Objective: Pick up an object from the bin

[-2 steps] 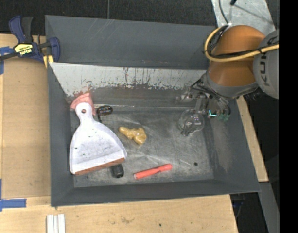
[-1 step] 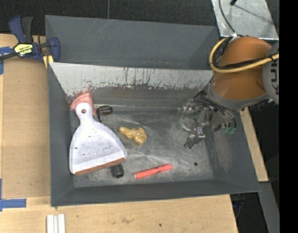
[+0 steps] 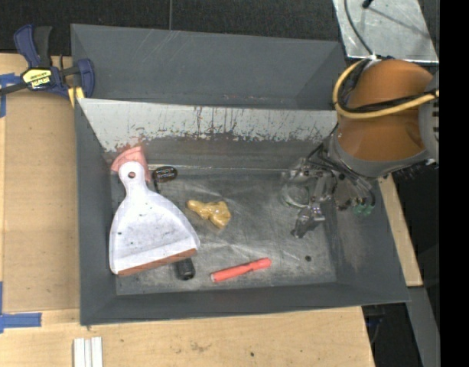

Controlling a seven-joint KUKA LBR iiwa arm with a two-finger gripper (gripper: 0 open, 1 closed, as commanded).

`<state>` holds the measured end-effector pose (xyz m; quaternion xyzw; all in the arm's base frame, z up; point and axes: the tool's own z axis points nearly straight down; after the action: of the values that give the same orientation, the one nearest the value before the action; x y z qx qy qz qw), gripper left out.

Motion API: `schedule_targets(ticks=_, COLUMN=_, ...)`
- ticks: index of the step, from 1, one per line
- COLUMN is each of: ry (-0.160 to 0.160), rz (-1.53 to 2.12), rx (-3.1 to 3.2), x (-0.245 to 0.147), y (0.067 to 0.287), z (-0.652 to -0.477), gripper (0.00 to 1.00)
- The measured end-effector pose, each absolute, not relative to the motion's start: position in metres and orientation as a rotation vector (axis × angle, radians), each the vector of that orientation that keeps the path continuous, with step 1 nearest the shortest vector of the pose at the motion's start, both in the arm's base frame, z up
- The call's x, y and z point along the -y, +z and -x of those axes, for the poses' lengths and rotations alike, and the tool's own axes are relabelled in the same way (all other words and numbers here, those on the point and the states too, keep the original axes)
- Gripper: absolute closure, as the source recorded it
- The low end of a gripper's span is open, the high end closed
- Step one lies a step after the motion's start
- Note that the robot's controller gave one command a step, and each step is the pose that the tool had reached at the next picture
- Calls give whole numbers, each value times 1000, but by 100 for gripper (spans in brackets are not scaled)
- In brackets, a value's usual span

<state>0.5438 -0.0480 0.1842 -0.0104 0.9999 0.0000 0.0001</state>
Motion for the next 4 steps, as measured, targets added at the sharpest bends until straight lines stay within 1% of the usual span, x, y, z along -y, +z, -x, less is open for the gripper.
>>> schedule_targets(ticks=1, ry=-1, rz=243, rx=-3128, x=38, y=179, z=-531, gripper=0)
schedule_targets(ticks=2, ry=0, rz=487, rx=-3102, x=45, y=177, z=-515, gripper=0)
schedule_targets(ticks=3, ry=-2, rz=94, rx=-3133, x=17, y=130, z=-497, gripper=0)
schedule_targets(ticks=4, ry=0, rz=240, rx=-3130, x=-5, y=94, z=-511, gripper=0)
